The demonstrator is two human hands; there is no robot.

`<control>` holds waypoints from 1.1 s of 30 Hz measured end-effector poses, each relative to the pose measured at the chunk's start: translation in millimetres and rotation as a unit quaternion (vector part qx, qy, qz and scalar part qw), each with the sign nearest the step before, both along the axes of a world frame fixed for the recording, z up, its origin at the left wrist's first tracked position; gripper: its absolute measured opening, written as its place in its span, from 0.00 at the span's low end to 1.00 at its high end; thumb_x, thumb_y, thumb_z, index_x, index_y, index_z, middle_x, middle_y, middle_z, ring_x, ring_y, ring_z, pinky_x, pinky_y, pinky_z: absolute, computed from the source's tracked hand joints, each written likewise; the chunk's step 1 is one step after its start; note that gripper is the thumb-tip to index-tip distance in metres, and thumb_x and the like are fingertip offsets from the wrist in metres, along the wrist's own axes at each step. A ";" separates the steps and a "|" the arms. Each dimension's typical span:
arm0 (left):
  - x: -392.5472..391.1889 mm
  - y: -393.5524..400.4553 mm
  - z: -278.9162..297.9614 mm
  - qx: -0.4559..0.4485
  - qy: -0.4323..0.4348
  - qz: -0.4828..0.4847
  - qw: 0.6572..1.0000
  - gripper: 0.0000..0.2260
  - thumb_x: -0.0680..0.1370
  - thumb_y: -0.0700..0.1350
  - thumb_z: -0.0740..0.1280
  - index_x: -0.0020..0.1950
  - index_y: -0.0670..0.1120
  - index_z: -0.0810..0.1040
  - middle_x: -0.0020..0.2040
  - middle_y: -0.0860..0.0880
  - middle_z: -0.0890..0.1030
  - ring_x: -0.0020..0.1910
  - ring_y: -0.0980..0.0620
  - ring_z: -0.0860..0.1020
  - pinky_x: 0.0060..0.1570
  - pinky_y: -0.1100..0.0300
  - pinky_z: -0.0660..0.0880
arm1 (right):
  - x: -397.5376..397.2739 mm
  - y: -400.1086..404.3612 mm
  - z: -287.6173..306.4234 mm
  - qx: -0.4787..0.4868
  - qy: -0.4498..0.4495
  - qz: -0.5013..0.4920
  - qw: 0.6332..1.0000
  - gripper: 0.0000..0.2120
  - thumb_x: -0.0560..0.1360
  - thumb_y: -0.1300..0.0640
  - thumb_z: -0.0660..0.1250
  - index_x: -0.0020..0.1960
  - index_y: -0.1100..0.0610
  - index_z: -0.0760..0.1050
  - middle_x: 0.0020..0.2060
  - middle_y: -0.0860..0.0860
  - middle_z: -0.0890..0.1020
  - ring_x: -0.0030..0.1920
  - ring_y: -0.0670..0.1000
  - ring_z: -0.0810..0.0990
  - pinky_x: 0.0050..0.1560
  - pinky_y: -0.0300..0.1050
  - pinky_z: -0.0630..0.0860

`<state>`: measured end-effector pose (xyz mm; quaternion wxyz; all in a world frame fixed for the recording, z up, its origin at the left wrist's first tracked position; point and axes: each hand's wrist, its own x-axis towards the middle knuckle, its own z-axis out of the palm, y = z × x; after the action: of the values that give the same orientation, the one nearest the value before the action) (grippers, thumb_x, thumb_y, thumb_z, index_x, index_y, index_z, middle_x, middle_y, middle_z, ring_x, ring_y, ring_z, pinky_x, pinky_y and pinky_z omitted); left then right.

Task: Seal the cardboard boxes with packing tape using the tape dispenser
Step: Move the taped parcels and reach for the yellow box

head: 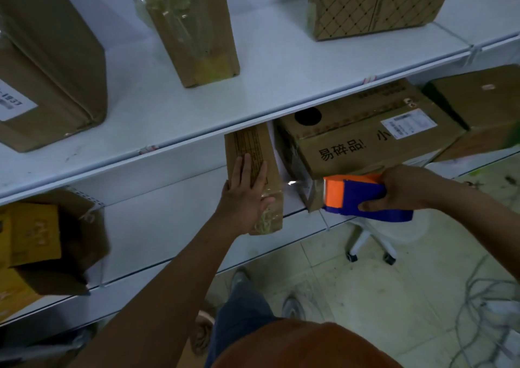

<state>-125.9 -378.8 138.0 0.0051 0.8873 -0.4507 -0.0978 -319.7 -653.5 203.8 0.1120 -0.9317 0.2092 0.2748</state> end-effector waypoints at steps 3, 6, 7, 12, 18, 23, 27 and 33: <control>-1.9 -2.6 1.6 -0.004 0.024 0.008 1.000 0.35 0.82 0.63 0.51 0.81 0.51 0.38 0.80 0.42 0.35 0.79 0.43 0.34 0.76 0.40 0.54 | 6.9 5.5 -13.5 -0.065 -0.041 0.003 0.997 0.30 0.69 0.27 0.64 0.52 0.53 0.78 0.37 0.48 0.81 0.37 0.45 0.78 0.40 0.40 0.74; -2.4 -3.7 6.0 -0.017 0.045 0.024 0.999 0.34 0.82 0.63 0.51 0.81 0.52 0.41 0.81 0.44 0.37 0.79 0.44 0.35 0.76 0.38 0.54 | 19.2 15.9 -20.5 -0.120 -0.043 -0.005 0.992 0.33 0.68 0.24 0.60 0.49 0.54 0.79 0.39 0.51 0.82 0.40 0.49 0.80 0.43 0.43 0.76; -2.9 -4.1 7.7 -0.016 0.051 0.028 0.998 0.33 0.82 0.63 0.51 0.81 0.52 0.41 0.81 0.45 0.37 0.79 0.45 0.35 0.76 0.38 0.53 | 23.2 21.9 -21.9 -0.131 -0.036 -0.016 0.991 0.33 0.68 0.24 0.59 0.46 0.54 0.79 0.37 0.52 0.81 0.40 0.49 0.80 0.43 0.44 0.77; -4.7 -7.5 9.3 -0.017 0.064 0.032 0.997 0.33 0.82 0.63 0.51 0.81 0.54 0.41 0.81 0.45 0.36 0.79 0.46 0.34 0.76 0.39 0.52 | 54.4 63.8 -37.7 -0.152 -0.050 -0.042 0.986 0.29 0.70 0.27 0.61 0.43 0.54 0.75 0.33 0.50 0.75 0.39 0.51 0.77 0.41 0.43 0.74; -0.9 -2.4 14.6 -0.024 0.106 0.053 0.993 0.32 0.82 0.64 0.52 0.81 0.56 0.42 0.81 0.49 0.35 0.79 0.49 0.33 0.75 0.37 0.52 | 72.5 97.2 -71.4 -0.141 -0.036 -0.064 0.987 0.29 0.71 0.29 0.61 0.52 0.54 0.78 0.35 0.50 0.74 0.40 0.50 0.79 0.37 0.41 0.73; -2.2 -13.2 15.7 -0.032 0.124 0.098 0.987 0.34 0.78 0.69 0.56 0.79 0.58 0.49 0.80 0.51 0.42 0.79 0.48 0.39 0.72 0.32 0.56 | 76.9 107.8 -69.1 -0.109 -0.065 -0.110 0.986 0.27 0.72 0.29 0.60 0.43 0.55 0.72 0.35 0.51 0.72 0.38 0.51 0.76 0.38 0.42 0.73; -12.0 -32.7 19.5 -0.045 0.057 0.149 0.986 0.37 0.72 0.72 0.62 0.74 0.56 0.56 0.74 0.48 0.54 0.74 0.45 0.52 0.67 0.37 0.64 | 59.2 92.3 -56.3 -0.100 -0.103 -0.187 0.972 0.27 0.73 0.31 0.62 0.39 0.56 0.73 0.31 0.52 0.74 0.33 0.50 0.76 0.32 0.40 0.70; -23.5 -68.3 27.4 0.015 0.061 0.227 0.972 0.44 0.72 0.64 0.65 0.79 0.53 0.45 0.72 0.44 0.52 0.74 0.38 0.51 0.65 0.33 0.61 | 15.1 95.3 -34.6 -0.054 -0.162 -0.286 0.943 0.31 0.72 0.29 0.61 0.31 0.56 0.65 0.26 0.52 0.70 0.27 0.51 0.70 0.29 0.42 0.66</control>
<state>-149.4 -447.2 165.3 0.0416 0.9588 -0.2347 -0.1543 -304.5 -558.2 169.2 0.1678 -0.8691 0.4608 0.0651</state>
